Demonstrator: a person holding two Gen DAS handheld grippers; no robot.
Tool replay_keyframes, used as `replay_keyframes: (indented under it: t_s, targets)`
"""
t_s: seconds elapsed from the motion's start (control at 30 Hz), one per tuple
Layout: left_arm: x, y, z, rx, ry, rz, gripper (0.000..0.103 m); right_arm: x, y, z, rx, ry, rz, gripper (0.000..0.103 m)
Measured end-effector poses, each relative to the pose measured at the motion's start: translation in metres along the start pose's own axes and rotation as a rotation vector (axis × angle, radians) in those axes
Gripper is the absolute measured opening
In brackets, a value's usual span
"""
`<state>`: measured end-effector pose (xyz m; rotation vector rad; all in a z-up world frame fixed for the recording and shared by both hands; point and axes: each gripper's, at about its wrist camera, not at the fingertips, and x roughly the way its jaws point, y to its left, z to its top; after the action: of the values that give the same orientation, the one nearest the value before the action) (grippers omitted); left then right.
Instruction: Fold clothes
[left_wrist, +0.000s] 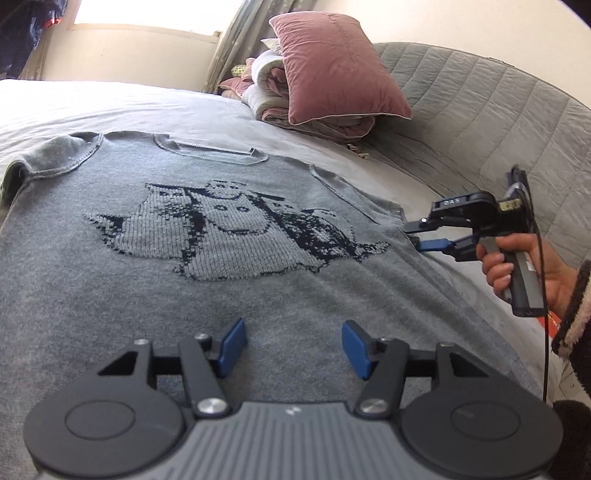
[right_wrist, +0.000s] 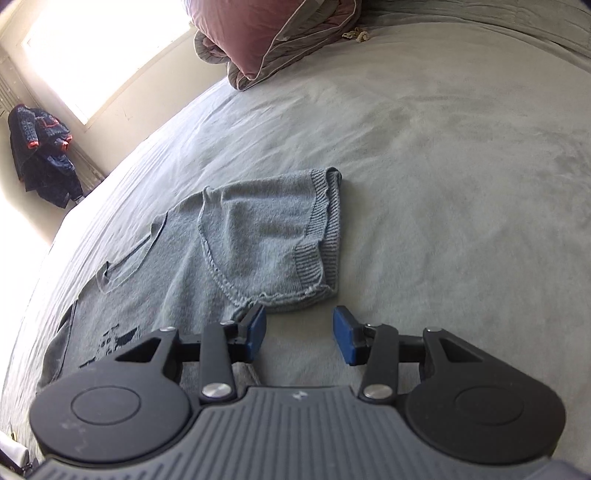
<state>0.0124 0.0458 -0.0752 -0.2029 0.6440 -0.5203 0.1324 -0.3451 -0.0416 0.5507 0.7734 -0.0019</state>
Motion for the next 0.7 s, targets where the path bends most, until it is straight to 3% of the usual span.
replay_keyframes:
  t_s: [0.1,0.17,0.2,0.4,0.6,0.7]
  targets:
    - [0.000,-0.002,0.000,0.012,-0.001,0.000,0.064,0.011,0.005,0.004,-0.018,-0.020,-0.025,0.030]
    - [0.000,-0.004,-0.001,0.024,-0.002,0.004,0.065,0.016,0.011,0.005,-0.048,-0.026,-0.052,0.012]
    - [0.000,-0.004,-0.001,0.028,-0.003,0.006,0.065,0.017,0.015,0.006,-0.071,-0.029,-0.065,0.008]
    - [0.000,-0.002,-0.001,0.015,-0.002,-0.002,0.065,0.011,0.029,0.014,-0.216,-0.113,-0.200,0.005]
    - [0.001,-0.003,-0.001,0.019,0.000,0.001,0.065,0.030,0.027,0.018,-0.249,-0.049,-0.263,0.005]
    - [0.001,-0.002,-0.001,0.018,0.000,0.000,0.065,0.030,0.027,0.019,-0.237,-0.039,-0.252,0.014]
